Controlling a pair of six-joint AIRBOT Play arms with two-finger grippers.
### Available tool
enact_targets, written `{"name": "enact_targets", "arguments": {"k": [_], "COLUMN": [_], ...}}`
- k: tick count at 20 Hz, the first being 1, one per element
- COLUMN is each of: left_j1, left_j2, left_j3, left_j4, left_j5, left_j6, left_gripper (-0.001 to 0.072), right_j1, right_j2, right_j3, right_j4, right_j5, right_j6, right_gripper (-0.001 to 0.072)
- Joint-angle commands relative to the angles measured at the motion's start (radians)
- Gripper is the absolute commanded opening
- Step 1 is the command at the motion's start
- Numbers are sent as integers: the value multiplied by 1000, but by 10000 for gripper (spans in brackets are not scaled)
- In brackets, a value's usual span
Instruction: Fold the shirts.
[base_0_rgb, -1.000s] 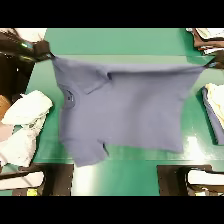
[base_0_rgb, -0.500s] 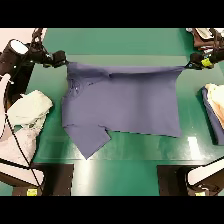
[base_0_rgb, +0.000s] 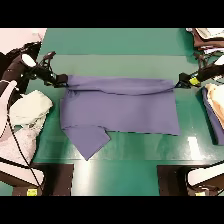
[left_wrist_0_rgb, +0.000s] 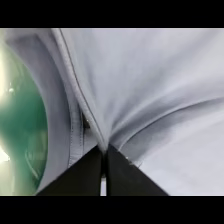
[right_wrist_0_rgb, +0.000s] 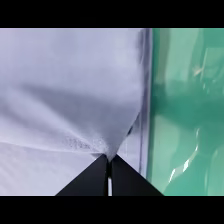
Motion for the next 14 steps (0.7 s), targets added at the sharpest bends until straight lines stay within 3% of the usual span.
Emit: {"name": "enact_targets", "arguments": {"k": [1,2,3,4,5,6,10,14], "left_j1": [1,1,1,1,1,1,1,0], "left_j2": [0,0,0,0,2,11,186,450], "left_j3": [-55,-54,-54,-51,-46,-42,-138,-481], "left_j4": [13,18,23,34,53,77,118,116], "left_j5": [-1,-8,-22,-51,-95,-140,-166,-159], "left_j6": [-15,-50,-55,-67,-77,-77,-114,-187], "left_gripper": [30,111,461,592,515,504,504,504], "right_j1": [18,18,18,11,2,-11,-85,-129], "right_j2": [6,7,6,7,8,21,141,248], "right_j3": [-67,-61,-47,-25,3,19,19,18], "right_j4": [5,6,5,5,5,4,5,5], "right_j5": [-19,-12,10,42,88,121,222,301], "right_j6": [-6,-6,-6,-6,-6,-6,-32,-33], "right_gripper": [16,27,183,317,316,316,316,316]}}
